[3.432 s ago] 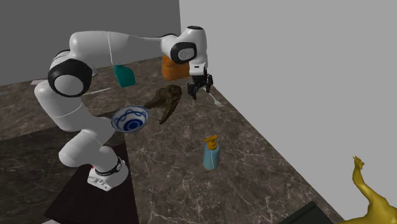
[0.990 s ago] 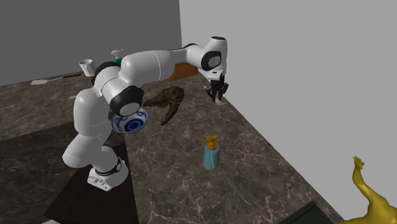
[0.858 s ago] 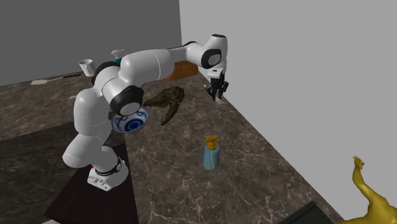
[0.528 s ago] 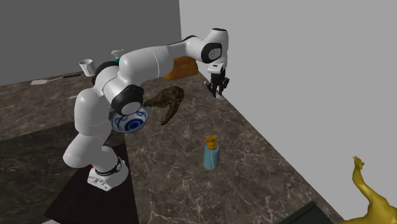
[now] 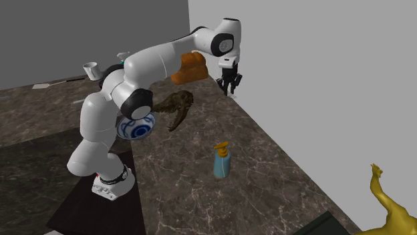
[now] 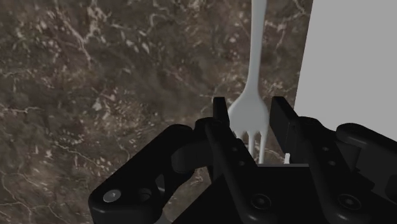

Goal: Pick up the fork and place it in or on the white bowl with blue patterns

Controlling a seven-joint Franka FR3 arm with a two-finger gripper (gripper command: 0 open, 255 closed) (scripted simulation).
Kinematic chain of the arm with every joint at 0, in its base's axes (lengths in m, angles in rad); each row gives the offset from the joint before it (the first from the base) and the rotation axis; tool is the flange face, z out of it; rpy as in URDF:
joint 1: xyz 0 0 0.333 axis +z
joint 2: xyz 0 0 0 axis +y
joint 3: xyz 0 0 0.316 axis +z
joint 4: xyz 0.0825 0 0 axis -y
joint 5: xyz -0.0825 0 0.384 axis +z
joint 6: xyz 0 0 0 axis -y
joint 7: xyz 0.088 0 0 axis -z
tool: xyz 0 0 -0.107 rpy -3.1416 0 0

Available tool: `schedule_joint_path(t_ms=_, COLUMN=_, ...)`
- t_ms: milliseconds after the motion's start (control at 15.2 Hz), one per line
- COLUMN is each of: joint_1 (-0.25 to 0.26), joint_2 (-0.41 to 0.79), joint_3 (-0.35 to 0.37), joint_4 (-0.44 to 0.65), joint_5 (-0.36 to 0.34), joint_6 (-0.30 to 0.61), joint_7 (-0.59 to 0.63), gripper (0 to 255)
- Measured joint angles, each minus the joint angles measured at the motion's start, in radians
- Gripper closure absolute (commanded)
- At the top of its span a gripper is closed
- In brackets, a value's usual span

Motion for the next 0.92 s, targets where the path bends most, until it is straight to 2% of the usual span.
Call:
schedule_joint_path(t_ms=396, joint_1=0.056, joint_2=0.036, joint_3=-0.012, joint_4=0.142, joint_5=-0.023, joint_6=-0.102, joint_7=-0.013, gripper=255)
schedule_joint_path(t_ms=660, joint_1=0.123, joint_2=0.084, joint_3=-0.029, joint_4=0.290, joint_5=-0.055, joint_6=-0.194, joint_7=-0.028, gripper=255)
schedule_joint_path(t_ms=726, joint_1=0.092, joint_2=0.053, joint_3=-0.017, joint_4=0.240, joint_5=-0.038, joint_6=-0.179, joint_7=-0.025, gripper=255)
schedule_joint_path(t_ms=924, joint_1=-0.073, joint_2=-0.124, joint_3=0.037, joint_4=-0.020, joint_5=0.073, joint_6=-0.083, joint_7=-0.035, gripper=255)
